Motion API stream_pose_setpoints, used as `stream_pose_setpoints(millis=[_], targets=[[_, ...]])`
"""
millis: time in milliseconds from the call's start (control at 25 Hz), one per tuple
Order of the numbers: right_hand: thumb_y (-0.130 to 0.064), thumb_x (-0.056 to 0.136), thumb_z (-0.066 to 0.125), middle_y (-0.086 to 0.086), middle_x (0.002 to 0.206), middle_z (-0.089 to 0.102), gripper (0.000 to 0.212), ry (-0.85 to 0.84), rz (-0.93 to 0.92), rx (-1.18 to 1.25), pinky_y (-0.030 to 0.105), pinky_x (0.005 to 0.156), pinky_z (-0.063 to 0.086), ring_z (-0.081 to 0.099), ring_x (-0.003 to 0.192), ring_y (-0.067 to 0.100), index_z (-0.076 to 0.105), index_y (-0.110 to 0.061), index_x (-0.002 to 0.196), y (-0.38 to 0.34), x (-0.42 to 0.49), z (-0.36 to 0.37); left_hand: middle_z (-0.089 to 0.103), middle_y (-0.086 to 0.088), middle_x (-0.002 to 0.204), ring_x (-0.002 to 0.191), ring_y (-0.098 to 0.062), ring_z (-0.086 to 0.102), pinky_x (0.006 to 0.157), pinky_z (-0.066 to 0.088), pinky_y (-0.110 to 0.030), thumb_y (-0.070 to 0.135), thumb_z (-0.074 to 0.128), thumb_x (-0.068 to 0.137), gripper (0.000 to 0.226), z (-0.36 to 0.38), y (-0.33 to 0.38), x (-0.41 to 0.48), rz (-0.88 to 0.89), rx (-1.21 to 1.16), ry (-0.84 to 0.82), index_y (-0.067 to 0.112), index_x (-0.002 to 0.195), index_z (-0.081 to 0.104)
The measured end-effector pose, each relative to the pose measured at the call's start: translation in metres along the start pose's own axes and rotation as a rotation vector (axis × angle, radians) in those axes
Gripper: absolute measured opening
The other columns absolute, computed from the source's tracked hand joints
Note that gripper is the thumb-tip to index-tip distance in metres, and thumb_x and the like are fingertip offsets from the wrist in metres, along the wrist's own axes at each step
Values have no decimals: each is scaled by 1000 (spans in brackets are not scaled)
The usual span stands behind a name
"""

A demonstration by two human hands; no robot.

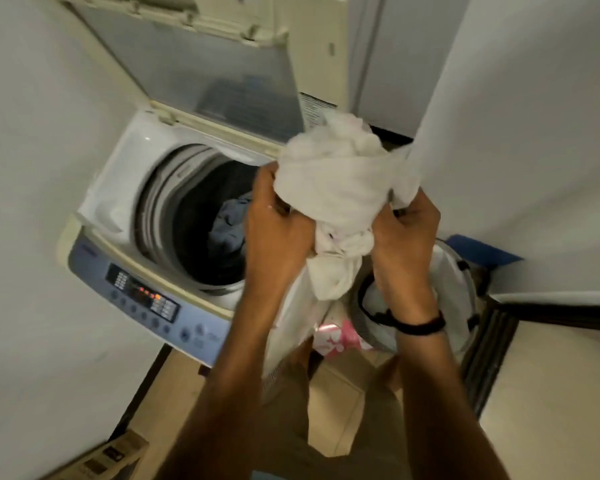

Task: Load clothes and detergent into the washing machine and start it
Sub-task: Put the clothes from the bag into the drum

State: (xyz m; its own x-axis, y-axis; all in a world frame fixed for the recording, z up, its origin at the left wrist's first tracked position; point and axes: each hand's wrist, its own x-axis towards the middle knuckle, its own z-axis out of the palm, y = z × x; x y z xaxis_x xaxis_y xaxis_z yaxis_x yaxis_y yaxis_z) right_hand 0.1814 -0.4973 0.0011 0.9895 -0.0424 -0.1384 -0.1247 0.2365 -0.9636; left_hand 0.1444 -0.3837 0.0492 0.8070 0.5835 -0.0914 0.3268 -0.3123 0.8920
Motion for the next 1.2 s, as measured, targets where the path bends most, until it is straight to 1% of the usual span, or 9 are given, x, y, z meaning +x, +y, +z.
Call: stream_pose_setpoints(millis=[120,200,280,440,600,800,960,1120,1200], targets=[[-24,92,63,-11,94,69,10,-31,-263,-394,14,79,47,63,88,-3,65,-25,102,10,14,85,67,-1,121,111,-15,63,89,48,-27,34,67,87,50,-97,-43,62,-81,443,44,16,132,53],[-38,93,59,3,105,72,33,-326,-208,-819,27,80,51,66,98,16,66,-14,115,35,19,123,60,-11,133,122,-28,57,94,44,-33,36,65,91,58,-129,-81,78,-295,652,-74,12,140,47],[-45,94,55,7,113,70,40,-438,-105,-1097,31,85,49,64,105,24,66,-14,117,61,15,113,63,-10,129,118,-29,59,95,45,-35,32,65,91,51,-136,-105,74,-299,581,-90,14,137,50],[-48,95,45,-1,93,74,35,-32,-4,-958,30,79,51,68,85,18,70,-24,97,72,-6,44,68,7,95,90,-15,66,81,50,-19,24,66,90,21,-72,-104,34,-143,276,-45,22,111,66],[-38,93,53,-10,64,59,30,182,250,-955,37,74,53,60,68,16,57,-28,65,134,-6,-71,69,14,98,92,-6,64,85,47,-17,27,63,92,17,44,-104,-23,-120,165,-366,28,108,66],[-33,88,44,14,82,74,38,181,789,-969,41,70,58,69,79,33,71,-7,80,294,5,-236,70,-1,113,103,-18,65,88,50,-28,29,59,94,24,201,-189,-50,-237,430,-753,20,115,65],[-17,95,48,11,76,61,24,130,978,-1016,31,66,43,58,77,27,58,-5,76,416,19,-324,69,-8,111,103,-23,64,90,51,-35,23,59,94,24,299,-292,-55,-272,526,-759,12,115,64],[-25,95,52,-1,67,44,26,-93,1042,-1056,35,82,50,56,85,26,48,-14,72,542,49,-364,66,-4,100,83,-5,54,72,39,-7,17,53,99,18,360,-370,-49,-276,509,-675,9,110,65],[-35,91,60,12,98,64,31,-88,1016,-1011,41,94,50,61,108,34,59,-6,104,598,64,-370,62,5,92,73,6,52,65,36,2,16,55,98,12,377,-398,-47,-277,478,-642,13,105,65]])
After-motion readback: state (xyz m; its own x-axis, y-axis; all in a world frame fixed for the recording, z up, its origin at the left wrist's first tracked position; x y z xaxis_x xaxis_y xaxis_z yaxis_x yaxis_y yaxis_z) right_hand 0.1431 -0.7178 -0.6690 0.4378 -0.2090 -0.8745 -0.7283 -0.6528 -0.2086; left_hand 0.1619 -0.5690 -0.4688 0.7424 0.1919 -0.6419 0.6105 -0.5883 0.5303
